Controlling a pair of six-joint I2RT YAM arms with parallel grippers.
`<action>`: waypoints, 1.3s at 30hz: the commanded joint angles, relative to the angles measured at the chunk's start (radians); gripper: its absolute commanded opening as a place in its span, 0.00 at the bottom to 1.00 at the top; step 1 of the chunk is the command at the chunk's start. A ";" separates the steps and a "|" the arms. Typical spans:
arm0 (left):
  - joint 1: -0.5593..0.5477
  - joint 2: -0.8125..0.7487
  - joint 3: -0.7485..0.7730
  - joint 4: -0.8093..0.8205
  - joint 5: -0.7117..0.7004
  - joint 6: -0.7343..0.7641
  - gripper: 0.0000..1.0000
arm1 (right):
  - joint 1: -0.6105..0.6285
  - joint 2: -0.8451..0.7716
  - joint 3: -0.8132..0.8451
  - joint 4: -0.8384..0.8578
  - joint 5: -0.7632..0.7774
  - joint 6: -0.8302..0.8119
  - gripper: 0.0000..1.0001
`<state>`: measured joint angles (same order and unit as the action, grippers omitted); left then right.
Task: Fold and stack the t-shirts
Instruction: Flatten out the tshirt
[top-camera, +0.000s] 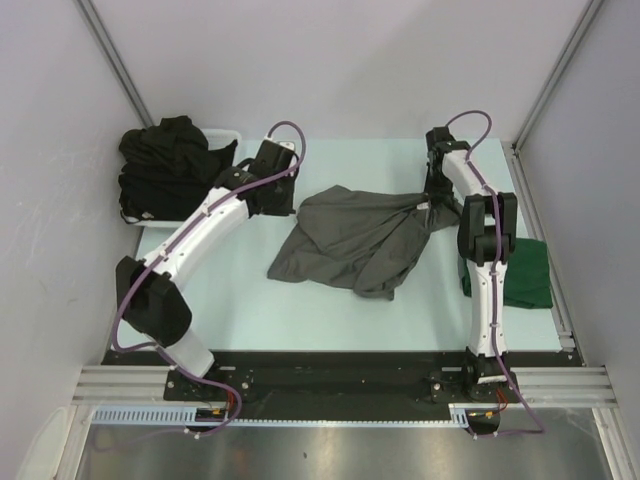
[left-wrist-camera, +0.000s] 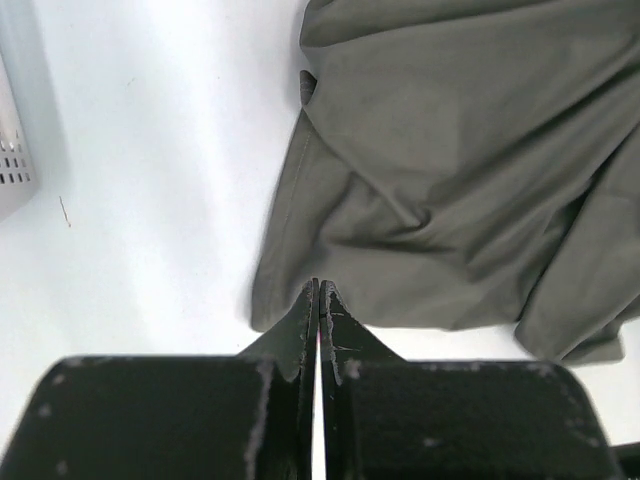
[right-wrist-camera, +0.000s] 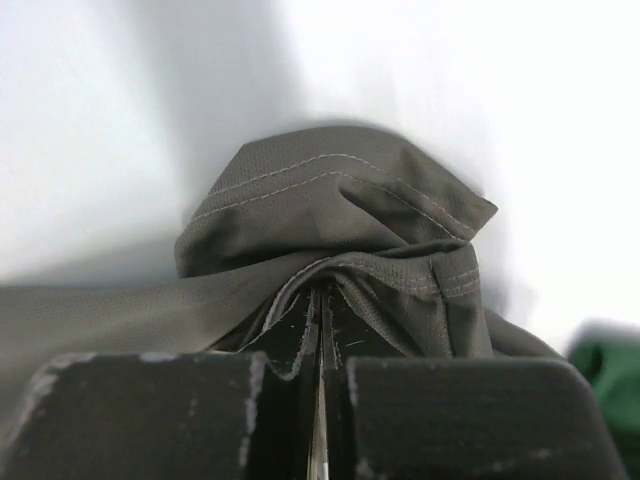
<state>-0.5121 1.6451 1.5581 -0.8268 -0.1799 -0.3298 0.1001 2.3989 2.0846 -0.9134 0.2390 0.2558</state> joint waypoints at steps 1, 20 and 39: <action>-0.002 -0.067 -0.012 -0.015 -0.006 0.028 0.00 | -0.004 0.092 0.229 0.001 0.014 -0.006 0.00; -0.002 -0.077 -0.020 0.034 0.066 0.006 0.03 | 0.069 -0.210 0.028 0.082 0.016 -0.041 0.53; -0.002 -0.149 -0.073 0.120 0.171 0.025 0.38 | 0.585 -1.013 -0.635 0.372 0.596 -0.206 1.00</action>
<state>-0.5121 1.5620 1.4864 -0.7601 -0.0402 -0.3202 0.4091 1.5497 1.5906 -0.7444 0.4168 0.2260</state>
